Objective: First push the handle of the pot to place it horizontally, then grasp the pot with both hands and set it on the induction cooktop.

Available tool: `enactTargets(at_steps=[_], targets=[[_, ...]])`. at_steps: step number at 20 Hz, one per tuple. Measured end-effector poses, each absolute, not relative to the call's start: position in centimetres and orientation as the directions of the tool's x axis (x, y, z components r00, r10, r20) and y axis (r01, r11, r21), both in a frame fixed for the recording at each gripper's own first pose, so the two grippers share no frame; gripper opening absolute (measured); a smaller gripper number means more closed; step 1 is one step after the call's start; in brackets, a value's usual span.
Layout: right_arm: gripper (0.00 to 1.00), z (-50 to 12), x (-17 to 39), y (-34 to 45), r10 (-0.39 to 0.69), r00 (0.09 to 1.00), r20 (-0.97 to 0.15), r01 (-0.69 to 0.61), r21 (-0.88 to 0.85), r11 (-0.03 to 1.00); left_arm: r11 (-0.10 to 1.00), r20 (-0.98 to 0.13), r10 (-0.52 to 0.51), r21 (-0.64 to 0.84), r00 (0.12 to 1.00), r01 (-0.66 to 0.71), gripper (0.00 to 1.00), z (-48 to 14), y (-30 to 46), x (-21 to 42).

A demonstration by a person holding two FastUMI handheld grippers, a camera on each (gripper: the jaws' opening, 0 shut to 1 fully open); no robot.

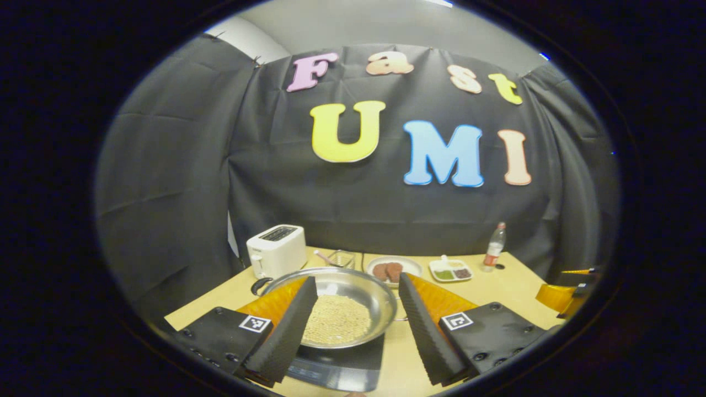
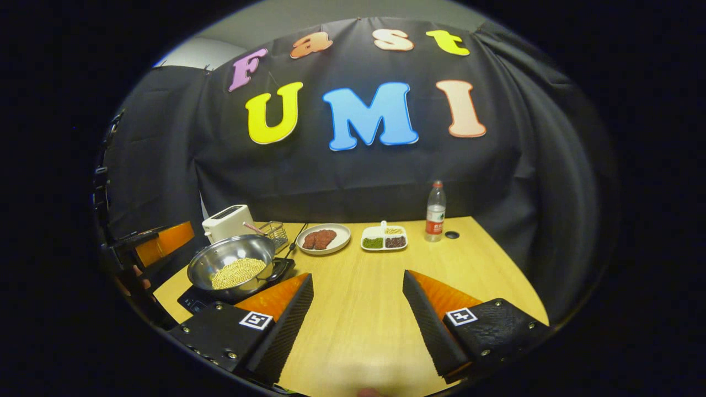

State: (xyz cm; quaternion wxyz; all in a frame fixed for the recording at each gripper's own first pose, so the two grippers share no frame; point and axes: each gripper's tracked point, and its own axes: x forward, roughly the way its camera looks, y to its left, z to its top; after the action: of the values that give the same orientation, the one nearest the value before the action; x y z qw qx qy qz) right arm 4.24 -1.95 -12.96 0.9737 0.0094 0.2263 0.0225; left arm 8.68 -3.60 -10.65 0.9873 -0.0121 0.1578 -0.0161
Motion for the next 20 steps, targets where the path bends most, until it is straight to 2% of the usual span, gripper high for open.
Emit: enactTargets(at_steps=[1, 5, 7, 12, 14, 19, 20], targets=[[0.99, -11.9, 3.2, -2.9, 0.042, 0.904, -0.425, -0.039, 0.016, 0.999, 0.999, -0.300, -0.044, -0.027, 0.953, 0.038, 1.00, -9.9, -4.8, 7.5], [0.98, -7.7, -0.3, -5.4, 0.007, 0.941, -0.339, -0.014, -0.017, 1.000, 0.997, -0.254, -0.072, -0.030, 0.965, 0.066, 0.93, -6.7, -7.9, 3.4], [0.99, -5.8, -2.2, -6.4, -0.017, 0.954, -0.299, 0.008, -0.033, 0.999, 0.998, -0.224, -0.059, -0.019, 0.973, 0.056, 1.00, -5.5, -8.0, 1.6], [0.98, -3.6, -5.1, -6.8, -0.068, 0.972, -0.223, 0.058, -0.052, 0.997, 0.995, -0.163, -0.093, 0.032, 0.982, 0.099, 0.93, -3.0, -7.8, -1.4], [0.98, -3.0, -5.8, -6.4, -0.084, 0.976, -0.200, 0.078, -0.041, 0.996, 0.993, -0.150, -0.102, 0.048, 0.983, 0.111, 1.00, -2.4, -7.4, -2.2], [0.98, -1.9, -6.1, -5.7, -0.109, 0.979, -0.171, 0.107, -0.020, 0.994, 0.992, -0.125, -0.109, 0.049, 0.986, 0.116, 1.00, -1.1, -6.8, -3.0], [0.98, -1.7, -6.1, -5.5, -0.109, 0.981, -0.160, 0.107, -0.019, 0.994, 0.992, -0.129, -0.110, 0.045, 0.986, 0.117, 0.97, -1.2, -6.7, -3.1]])
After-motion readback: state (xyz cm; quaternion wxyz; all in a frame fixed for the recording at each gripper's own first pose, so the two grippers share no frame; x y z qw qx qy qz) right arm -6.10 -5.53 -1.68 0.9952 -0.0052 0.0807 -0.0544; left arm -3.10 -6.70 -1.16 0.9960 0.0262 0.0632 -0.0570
